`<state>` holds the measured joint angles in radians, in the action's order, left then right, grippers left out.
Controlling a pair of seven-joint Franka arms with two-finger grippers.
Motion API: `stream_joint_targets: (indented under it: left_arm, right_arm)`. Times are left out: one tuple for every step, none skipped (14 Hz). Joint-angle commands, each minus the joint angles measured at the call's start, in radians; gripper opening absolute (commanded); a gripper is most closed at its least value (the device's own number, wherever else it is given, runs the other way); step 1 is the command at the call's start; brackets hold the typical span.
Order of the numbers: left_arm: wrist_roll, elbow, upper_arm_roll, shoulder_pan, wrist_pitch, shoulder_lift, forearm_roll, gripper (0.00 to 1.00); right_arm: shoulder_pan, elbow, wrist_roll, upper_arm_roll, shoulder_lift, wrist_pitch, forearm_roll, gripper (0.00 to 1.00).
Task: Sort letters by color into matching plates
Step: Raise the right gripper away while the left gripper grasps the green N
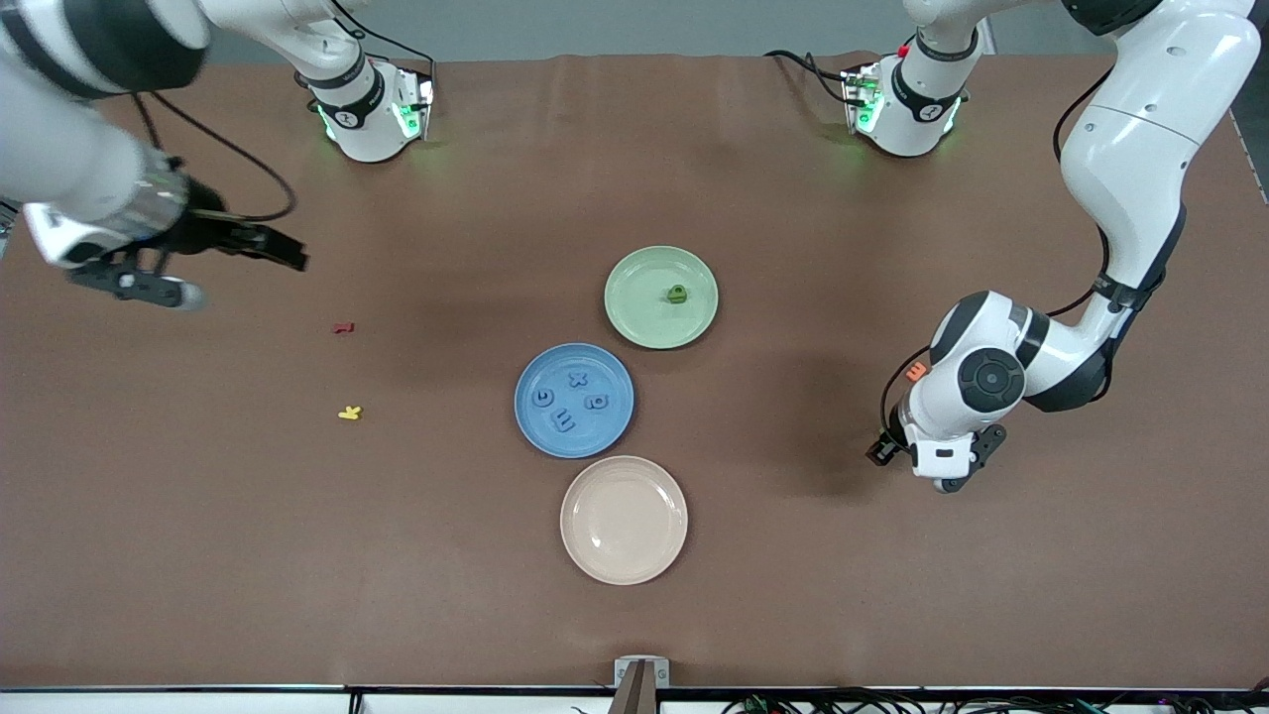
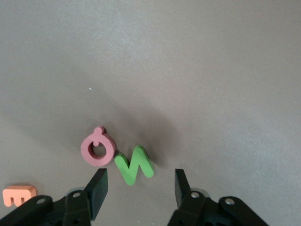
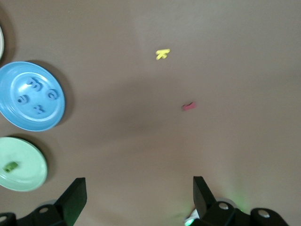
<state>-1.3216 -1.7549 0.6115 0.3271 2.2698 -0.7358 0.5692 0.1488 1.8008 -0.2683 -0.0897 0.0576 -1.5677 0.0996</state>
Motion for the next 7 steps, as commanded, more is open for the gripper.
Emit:
stream_joint_targets:
  left_arm:
    - [-0.068, -0.003, -0.001, -0.002, -0.015, 0.007, -0.014, 0.67]
    - [-0.085, -0.003, -0.001, -0.002, -0.015, 0.007, -0.014, 0.67]
    - [-0.099, -0.005, -0.001, -0.002, -0.015, 0.006, -0.014, 0.67]
    - [-0.116, -0.006, -0.001, -0.002, -0.015, 0.004, -0.014, 0.67]
    - [-0.137, -0.008, -0.001, -0.002, -0.015, 0.001, -0.014, 0.67]
    - [-0.152, -0.008, -0.002, -0.002, -0.015, -0.001, -0.014, 0.67]
    - [-0.162, -0.008, -0.004, -0.002, -0.015, -0.007, -0.014, 0.67]
  right_arm:
    - [-0.116, 0.008, 0.189, 0.021, 0.03, 0.001, -0.023, 1.0]
    - [-0.129, -0.024, 0.234, 0.021, 0.027, 0.001, -0.05, 1.0]
    - [-0.14, -0.056, 0.265, 0.021, 0.022, 0.001, -0.055, 1.0]
    - [-0.146, -0.098, 0.294, 0.021, 0.021, 0.001, -0.057, 1.0]
    - [-0.149, -0.136, 0.32, 0.021, 0.018, 0.003, -0.057, 1.0]
    - [-0.147, -0.164, 0.324, 0.021, 0.016, 0.003, -0.067, 1.0]
    - [-0.147, -0.185, 0.324, 0.021, 0.016, 0.005, -0.096, 1.0]
